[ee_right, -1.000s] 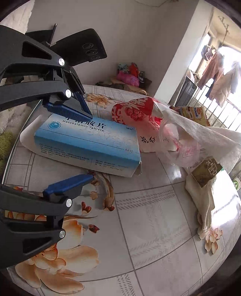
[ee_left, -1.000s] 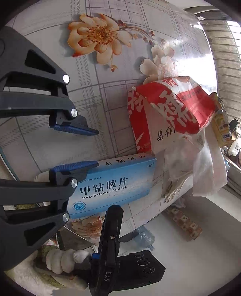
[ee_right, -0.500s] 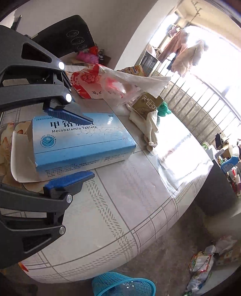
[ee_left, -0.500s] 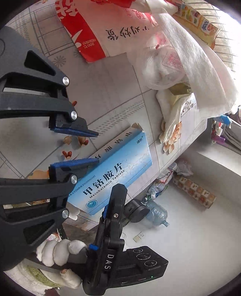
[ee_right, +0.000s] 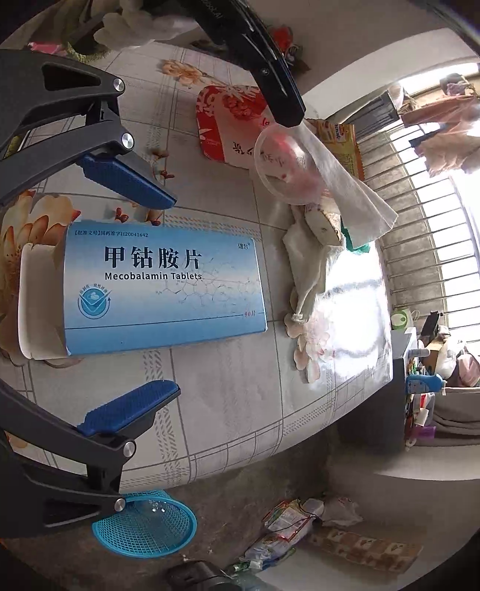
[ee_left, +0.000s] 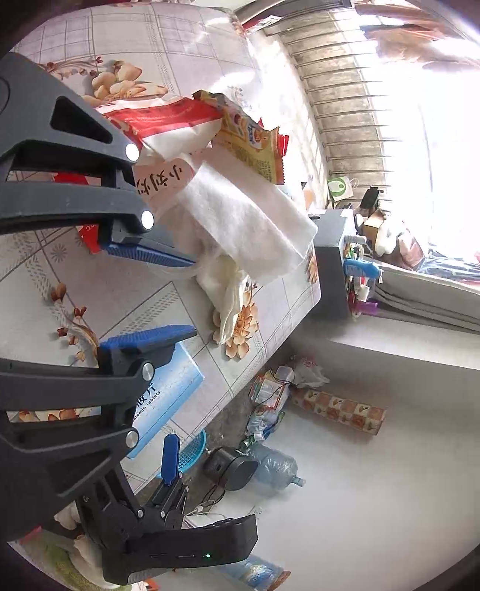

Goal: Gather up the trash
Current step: 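Grasp the blue Mecobalamin tablet box with the right tool, then grasp the white tissue with the left tool while the right tool holds the box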

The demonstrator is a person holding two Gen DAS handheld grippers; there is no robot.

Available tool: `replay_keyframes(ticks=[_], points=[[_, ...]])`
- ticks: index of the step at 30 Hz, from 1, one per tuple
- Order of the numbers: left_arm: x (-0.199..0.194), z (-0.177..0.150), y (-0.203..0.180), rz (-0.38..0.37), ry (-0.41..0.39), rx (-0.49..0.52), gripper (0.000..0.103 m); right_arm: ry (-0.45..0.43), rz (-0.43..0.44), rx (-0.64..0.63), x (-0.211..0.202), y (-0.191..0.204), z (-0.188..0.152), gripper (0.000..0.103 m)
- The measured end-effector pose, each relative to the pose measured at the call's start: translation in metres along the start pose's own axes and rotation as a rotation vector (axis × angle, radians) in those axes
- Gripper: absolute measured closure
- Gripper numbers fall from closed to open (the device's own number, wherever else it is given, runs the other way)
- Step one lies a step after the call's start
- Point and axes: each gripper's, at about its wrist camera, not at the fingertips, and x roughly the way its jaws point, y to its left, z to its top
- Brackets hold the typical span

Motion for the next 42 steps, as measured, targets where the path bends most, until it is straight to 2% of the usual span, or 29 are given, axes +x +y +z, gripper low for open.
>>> replay_keyframes(ticks=[3,8,10,11,12,15,21,22,26,31,36,37,39,40,41,42], points=[[0.003,0.011,-0.004,0.082,-0.014,0.082,0.065,0.04,-0.021,-0.013,0.012,0.006,-0.001,0.012],[0.027,0.021,-0.005,0.181,0.017,0.16,0.058,0.079,-0.008,0.031,0.027,-0.004,-0.001,0.012],[0.037,0.022,-0.002,0.216,0.038,0.179,0.057,0.072,0.002,0.038,0.027,-0.007,0.001,0.019],[0.044,0.022,0.0,0.233,0.054,0.182,0.057,0.067,0.006,0.043,0.027,-0.01,0.003,0.026],[0.049,0.023,0.003,0.251,0.065,0.181,0.056,0.064,0.009,0.054,0.027,-0.013,0.005,0.028],[0.061,0.025,0.015,0.292,0.09,0.158,0.056,0.052,0.012,0.082,0.027,-0.021,0.009,0.029],[0.073,0.024,0.038,0.308,0.129,0.087,0.056,0.036,0.03,0.098,0.028,-0.026,0.012,0.03],[0.074,0.024,0.04,0.307,0.134,0.076,0.057,0.035,0.03,0.095,0.028,-0.026,0.012,0.03],[0.07,0.026,0.047,0.292,0.136,0.032,0.079,0.032,0.041,0.104,0.027,-0.026,0.01,0.031],[0.068,0.025,0.051,0.265,0.143,0.015,0.097,0.026,0.046,0.112,0.027,-0.028,0.01,0.032],[0.06,0.028,0.05,0.237,0.114,0.019,0.099,0.027,0.046,0.111,0.027,-0.029,0.01,0.032],[0.056,0.031,0.047,0.226,0.096,0.021,0.098,0.028,0.046,0.111,0.027,-0.029,0.01,0.032],[0.053,0.038,0.043,0.215,0.073,0.033,0.078,0.028,0.045,0.11,0.027,-0.028,0.009,0.032],[0.054,0.042,0.041,0.218,0.068,0.043,0.057,0.029,0.045,0.11,0.027,-0.028,0.009,0.032],[0.056,0.045,0.038,0.222,0.064,0.054,0.052,0.029,0.045,0.112,0.027,-0.028,0.009,0.032],[0.061,0.049,0.035,0.219,0.074,0.069,0.052,0.029,0.046,0.115,0.027,-0.029,0.009,0.032]])
